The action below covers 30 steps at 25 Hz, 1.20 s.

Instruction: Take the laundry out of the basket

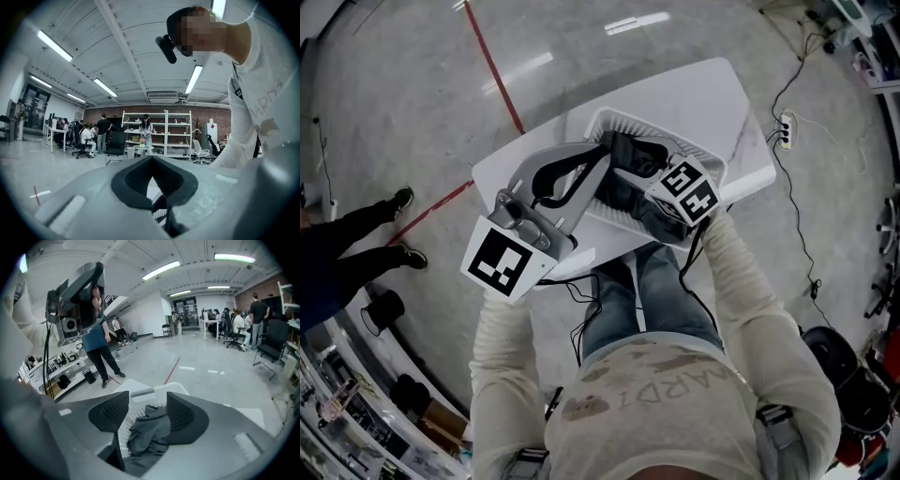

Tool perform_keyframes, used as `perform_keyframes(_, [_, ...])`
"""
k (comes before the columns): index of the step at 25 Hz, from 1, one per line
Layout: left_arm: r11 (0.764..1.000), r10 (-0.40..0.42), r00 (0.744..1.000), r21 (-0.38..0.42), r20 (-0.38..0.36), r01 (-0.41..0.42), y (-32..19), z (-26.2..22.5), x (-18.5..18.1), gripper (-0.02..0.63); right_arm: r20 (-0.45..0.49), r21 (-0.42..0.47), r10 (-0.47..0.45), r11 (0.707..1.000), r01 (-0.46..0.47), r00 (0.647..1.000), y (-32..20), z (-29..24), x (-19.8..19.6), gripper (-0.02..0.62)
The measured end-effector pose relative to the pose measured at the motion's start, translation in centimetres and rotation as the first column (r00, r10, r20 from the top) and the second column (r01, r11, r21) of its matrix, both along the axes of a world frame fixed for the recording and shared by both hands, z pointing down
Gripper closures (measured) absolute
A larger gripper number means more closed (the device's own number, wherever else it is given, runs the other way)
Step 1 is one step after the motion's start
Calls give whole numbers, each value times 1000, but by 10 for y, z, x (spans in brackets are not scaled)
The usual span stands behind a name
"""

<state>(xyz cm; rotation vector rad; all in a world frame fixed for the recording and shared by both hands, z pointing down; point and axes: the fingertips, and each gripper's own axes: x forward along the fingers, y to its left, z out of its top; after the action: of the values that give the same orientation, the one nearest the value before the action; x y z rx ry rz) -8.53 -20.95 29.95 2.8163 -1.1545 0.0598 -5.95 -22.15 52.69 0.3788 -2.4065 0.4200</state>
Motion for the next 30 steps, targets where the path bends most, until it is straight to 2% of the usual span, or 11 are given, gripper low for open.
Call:
perform_keyframes(6, [998,-12,1000,-56,15,13,-15,63,-13,606,-40,-35,-1,999,0,999,-18,67,-5,300])
perform_keyframes(12, [996,4,1000,-85,29,-2,-15,113,-9,606,-80,-54,-20,998,16,997,-17,119,0,279])
perform_keyframes(21, [991,19,999,-133,33,-15,-5,166,-19,606,-191,-49,-105,994,97,976,-5,187,-14,194])
perform_keyframes(25, [988,31,999,-155,29,-26,1,182,-15,606,-272,-60,-162,987,151,949,0,217,-17,147])
perform_keyframes(30, [985,37,999,-170,26,-32,4,189,-18,606,-396,-95,-250,968,231,884,7,252,-19,124])
